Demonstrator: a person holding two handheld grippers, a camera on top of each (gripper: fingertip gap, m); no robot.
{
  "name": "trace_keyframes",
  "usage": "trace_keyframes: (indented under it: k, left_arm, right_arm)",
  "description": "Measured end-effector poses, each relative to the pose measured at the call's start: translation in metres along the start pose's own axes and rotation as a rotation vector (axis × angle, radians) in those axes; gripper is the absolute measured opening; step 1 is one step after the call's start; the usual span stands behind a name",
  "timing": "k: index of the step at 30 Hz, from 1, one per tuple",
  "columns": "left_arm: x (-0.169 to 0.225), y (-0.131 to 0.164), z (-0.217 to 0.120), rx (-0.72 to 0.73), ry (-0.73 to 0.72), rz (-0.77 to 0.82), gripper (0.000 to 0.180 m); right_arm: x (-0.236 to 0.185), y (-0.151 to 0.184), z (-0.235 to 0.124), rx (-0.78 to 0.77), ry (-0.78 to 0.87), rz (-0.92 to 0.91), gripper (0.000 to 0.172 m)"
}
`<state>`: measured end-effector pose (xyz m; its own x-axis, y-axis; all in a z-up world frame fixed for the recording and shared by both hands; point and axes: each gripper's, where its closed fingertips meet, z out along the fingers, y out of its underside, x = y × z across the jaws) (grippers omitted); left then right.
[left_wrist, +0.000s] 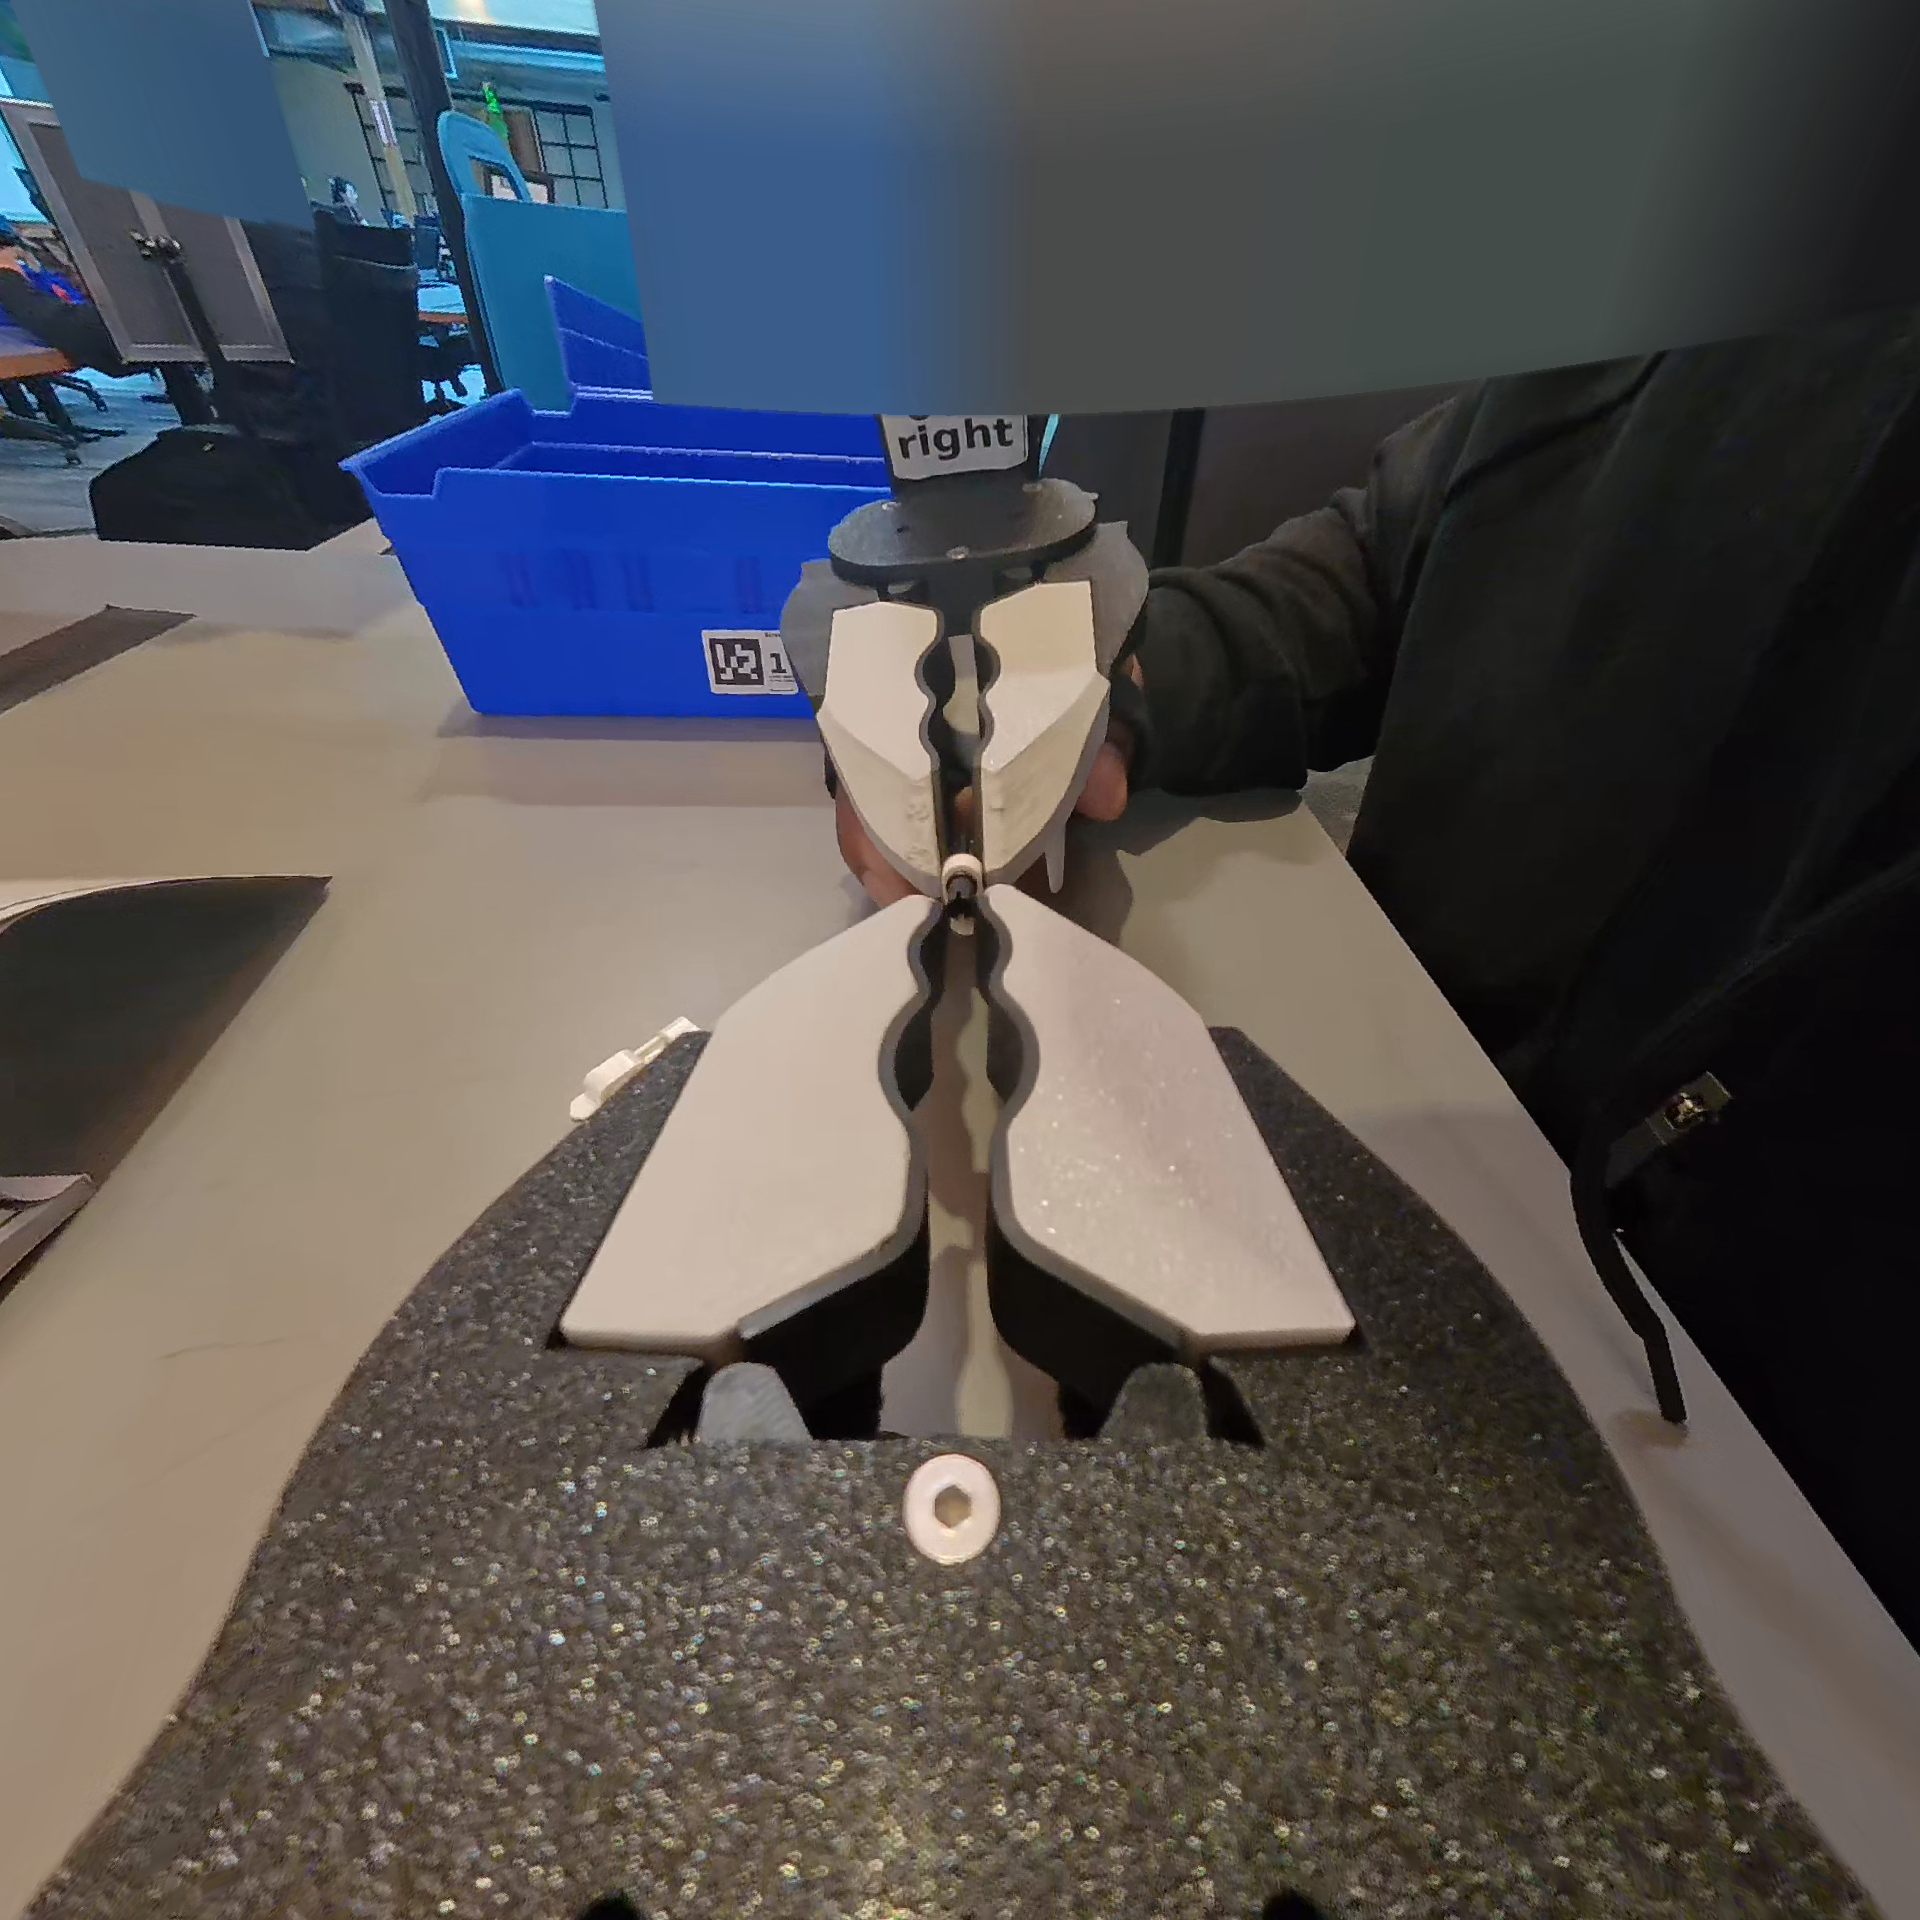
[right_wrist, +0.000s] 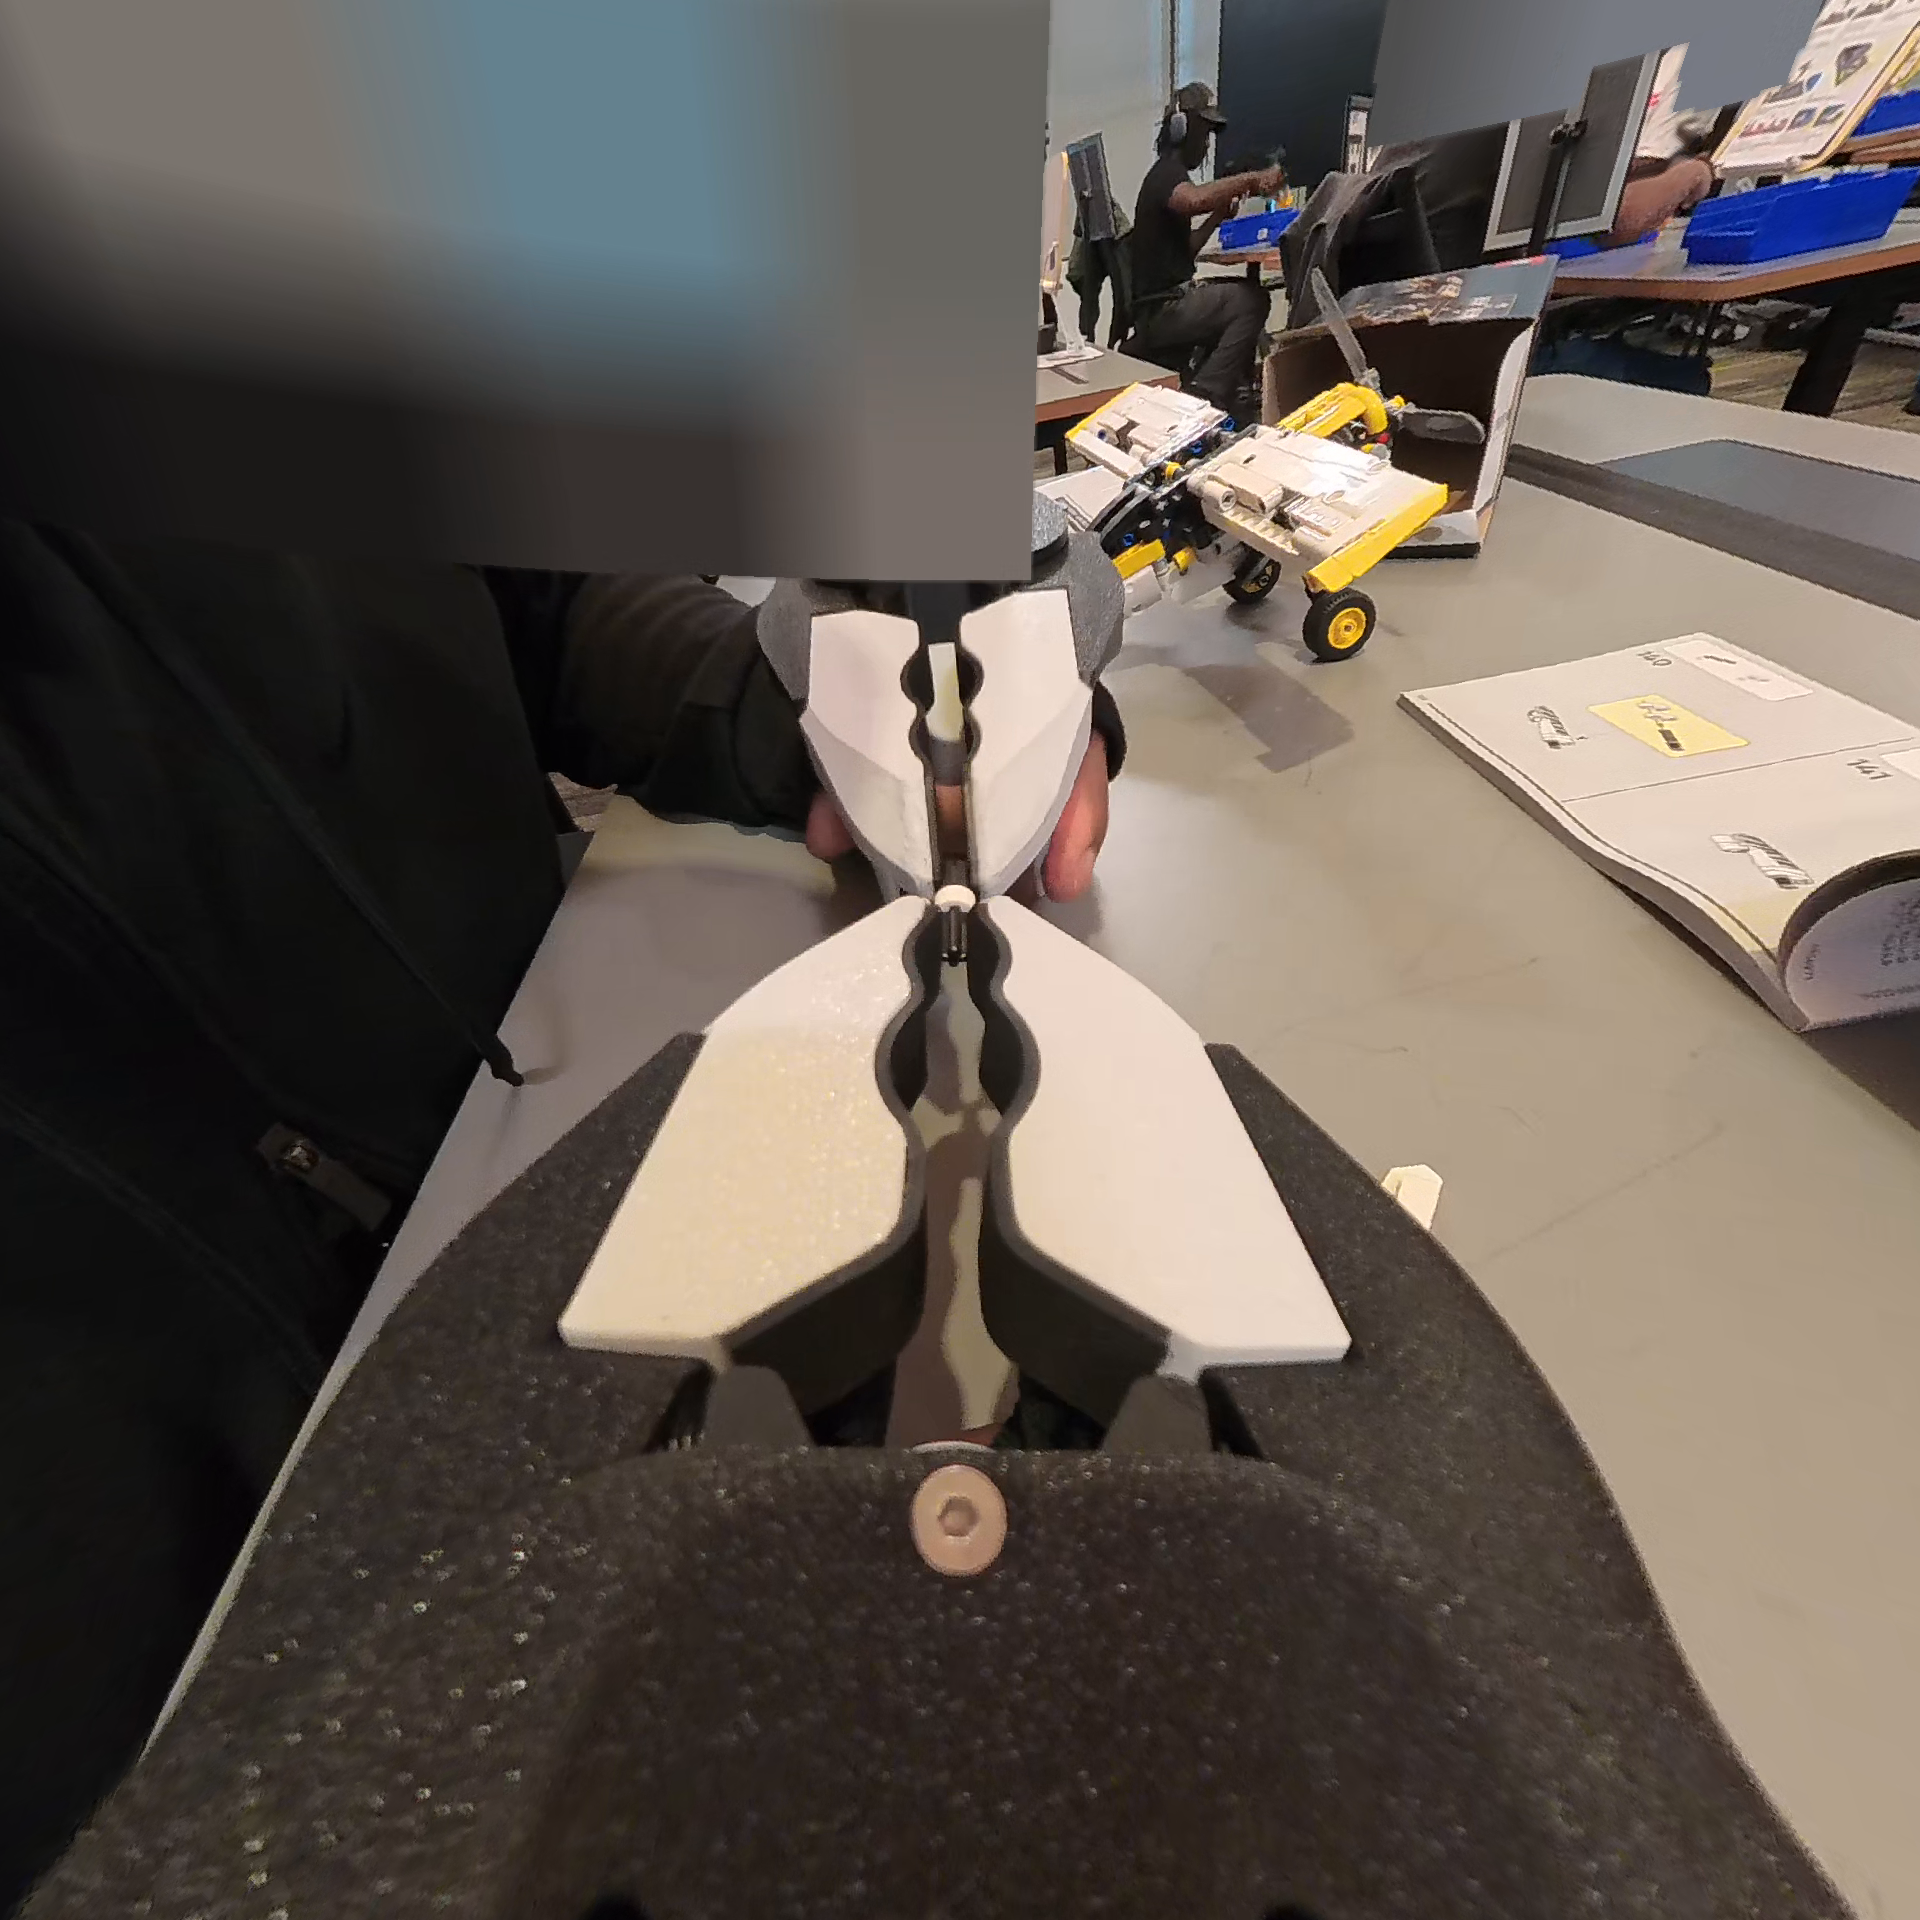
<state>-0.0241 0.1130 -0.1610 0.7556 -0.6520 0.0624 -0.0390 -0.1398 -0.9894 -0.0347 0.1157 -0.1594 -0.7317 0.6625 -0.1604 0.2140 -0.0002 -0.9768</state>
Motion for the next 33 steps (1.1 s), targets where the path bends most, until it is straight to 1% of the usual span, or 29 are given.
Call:
trace_keyframes:
  k: [27, 33]
  left_arm:
    - [0.0075, 0.0041, 0.0032, -0.033, 0.067, -0.002, 0.003]
    - [0.0093, 0.0056, 0.0043, -0.046, 0.087, -0.008, 0.003]
  right_arm:
    - [-0.0068, 0.0051, 0.0018, -0.044, -0.039, -0.001, 0.003]
    - [-0.0089, 0.0096, 0.0042, -0.082, -0.042, -0.015, 0.003]
